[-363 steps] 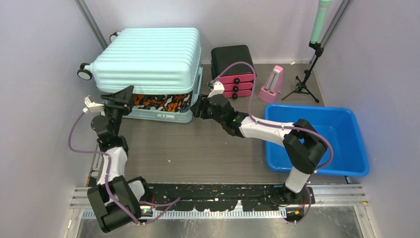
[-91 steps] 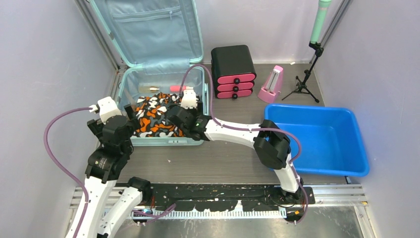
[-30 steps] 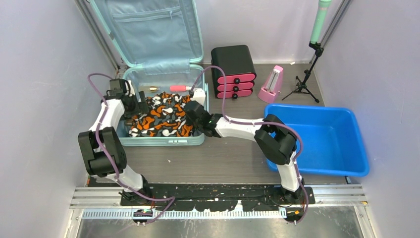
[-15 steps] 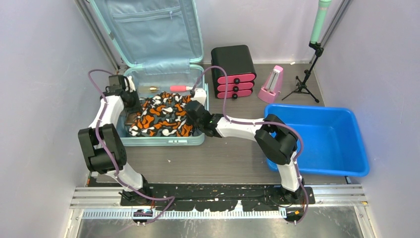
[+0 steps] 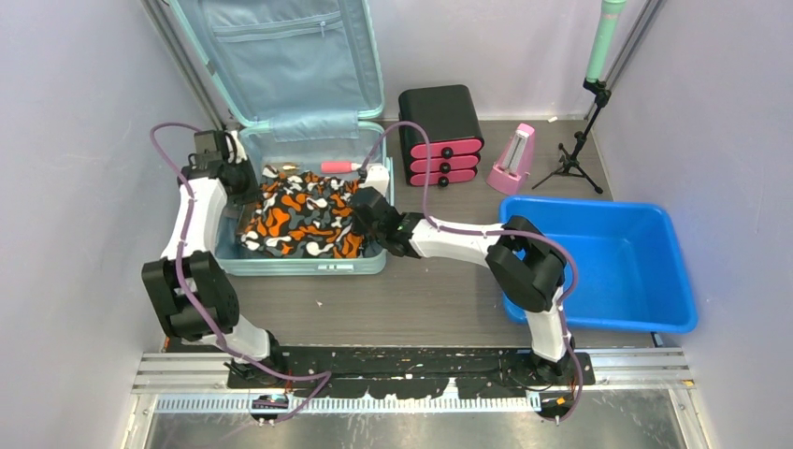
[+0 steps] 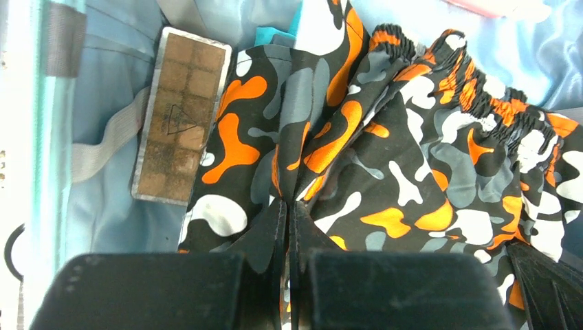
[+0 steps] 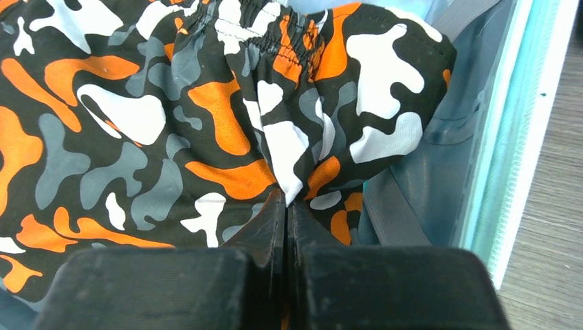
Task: Open, take out, and arrange the luggage
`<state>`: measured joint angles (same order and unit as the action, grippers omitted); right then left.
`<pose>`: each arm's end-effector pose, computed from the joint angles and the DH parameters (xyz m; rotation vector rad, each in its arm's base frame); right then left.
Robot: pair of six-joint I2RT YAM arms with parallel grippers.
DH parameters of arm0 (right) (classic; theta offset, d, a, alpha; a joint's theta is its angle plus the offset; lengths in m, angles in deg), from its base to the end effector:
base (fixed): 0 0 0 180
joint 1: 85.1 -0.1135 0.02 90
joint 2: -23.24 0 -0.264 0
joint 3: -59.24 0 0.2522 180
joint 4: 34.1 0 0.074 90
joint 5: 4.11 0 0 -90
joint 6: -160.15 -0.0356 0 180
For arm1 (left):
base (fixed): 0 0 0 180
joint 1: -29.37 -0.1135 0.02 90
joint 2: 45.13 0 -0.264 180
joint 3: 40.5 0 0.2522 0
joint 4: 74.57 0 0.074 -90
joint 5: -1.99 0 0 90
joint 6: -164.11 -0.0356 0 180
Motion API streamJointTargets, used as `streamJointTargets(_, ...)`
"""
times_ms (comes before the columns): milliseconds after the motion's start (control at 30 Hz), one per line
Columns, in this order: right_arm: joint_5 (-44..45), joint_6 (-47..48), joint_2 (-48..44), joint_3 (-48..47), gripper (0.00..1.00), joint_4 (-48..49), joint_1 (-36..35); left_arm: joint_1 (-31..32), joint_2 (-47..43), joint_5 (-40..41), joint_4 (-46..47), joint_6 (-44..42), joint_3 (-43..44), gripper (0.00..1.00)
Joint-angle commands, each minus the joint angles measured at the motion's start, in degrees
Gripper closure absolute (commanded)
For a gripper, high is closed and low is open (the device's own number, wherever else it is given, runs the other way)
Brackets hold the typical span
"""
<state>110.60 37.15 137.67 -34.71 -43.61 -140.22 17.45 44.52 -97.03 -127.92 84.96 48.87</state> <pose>0.2739 0.3668 0.2125 -0.1397 2.0757 0.5039 0.3292 0.0638 0.2884 -0.4299 2.4630 -0.1895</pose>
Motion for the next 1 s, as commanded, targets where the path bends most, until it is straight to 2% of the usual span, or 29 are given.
streamJointTargets(0,0.4,2.1,-5.9,-2.1,1.00,-0.5,0.8,0.1,-4.3,4.0,-1.9,2.7,2.9,1.00)
streamJointTargets(300,-0.9,5.0,-9.6,0.4,1.00,4.1,0.6,0.4,-9.2,3.2,-1.2,4.7,2.7,1.00)
streamJointTargets(400,-2.1,6.1,-9.8,-0.6,1.00,3.7,0.6,0.4,-10.4,4.2,-2.4,5.1,4.1,1.00)
streamJointTargets(567,-2.8,7.8,-11.9,-1.0,1.00,3.2,0.6,0.6,-12.9,1.3,-1.5,6.6,5.5,1.00)
streamJointTargets(800,-2.5,12.1,-17.3,-2.9,1.00,-2.2,0.6,1.1,-17.4,-4.8,1.0,10.0,6.5,1.00)
streamJointTargets(967,-1.9,13.3,-21.4,-2.6,1.00,-6.2,1.1,1.9,-19.4,-6.1,0.6,11.5,6.5,1.00)
